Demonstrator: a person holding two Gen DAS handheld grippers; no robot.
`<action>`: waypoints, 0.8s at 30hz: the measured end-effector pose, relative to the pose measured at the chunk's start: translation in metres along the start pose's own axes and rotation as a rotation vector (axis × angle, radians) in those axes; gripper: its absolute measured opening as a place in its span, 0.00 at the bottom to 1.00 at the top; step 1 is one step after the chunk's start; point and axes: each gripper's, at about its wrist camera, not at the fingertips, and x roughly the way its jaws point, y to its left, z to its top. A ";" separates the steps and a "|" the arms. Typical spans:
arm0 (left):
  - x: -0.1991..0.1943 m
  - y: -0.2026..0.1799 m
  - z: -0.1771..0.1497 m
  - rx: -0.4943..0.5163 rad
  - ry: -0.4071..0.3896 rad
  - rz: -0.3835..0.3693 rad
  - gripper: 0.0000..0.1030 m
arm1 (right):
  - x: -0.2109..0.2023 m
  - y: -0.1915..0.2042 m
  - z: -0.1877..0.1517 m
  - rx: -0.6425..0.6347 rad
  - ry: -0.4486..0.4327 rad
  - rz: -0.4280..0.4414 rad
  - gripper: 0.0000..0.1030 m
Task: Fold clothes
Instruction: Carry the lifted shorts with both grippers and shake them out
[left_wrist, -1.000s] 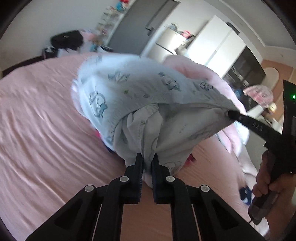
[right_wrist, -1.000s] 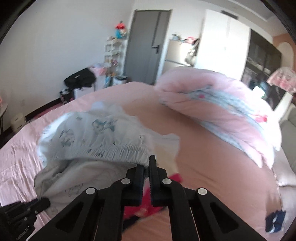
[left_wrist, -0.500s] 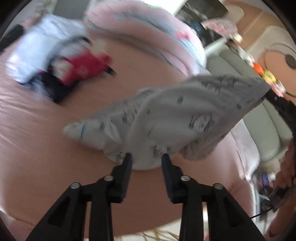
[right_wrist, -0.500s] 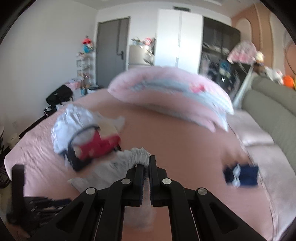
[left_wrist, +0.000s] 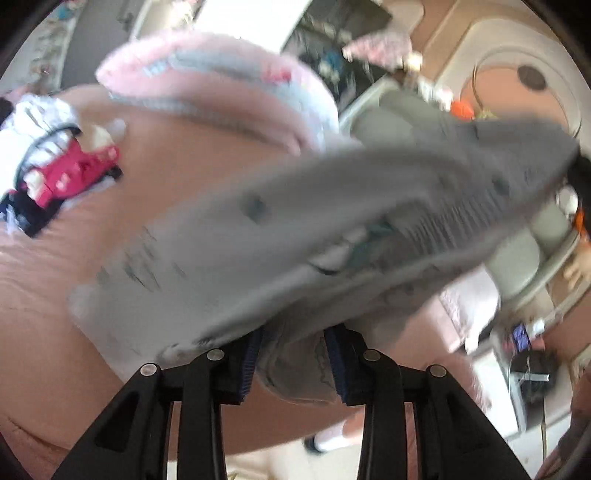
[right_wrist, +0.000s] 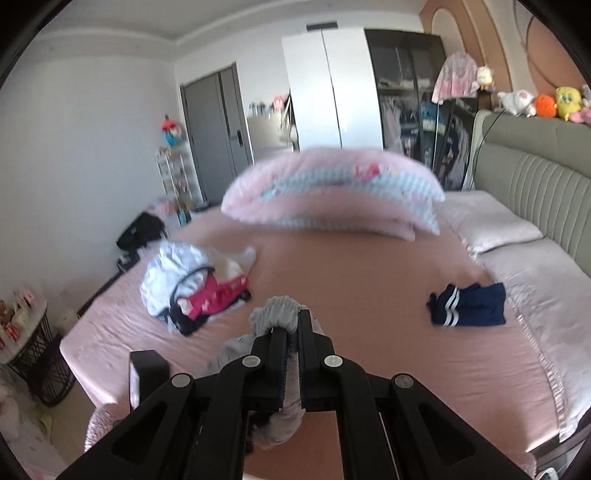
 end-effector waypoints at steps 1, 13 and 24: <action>-0.005 -0.004 0.003 0.011 -0.024 0.029 0.30 | -0.009 -0.003 0.001 0.021 -0.005 0.020 0.02; -0.016 -0.003 0.001 0.042 -0.050 0.054 0.54 | -0.005 -0.029 -0.025 0.055 0.097 -0.047 0.02; 0.059 -0.010 -0.080 0.146 0.254 0.121 0.42 | 0.032 -0.068 -0.058 0.131 0.196 -0.053 0.02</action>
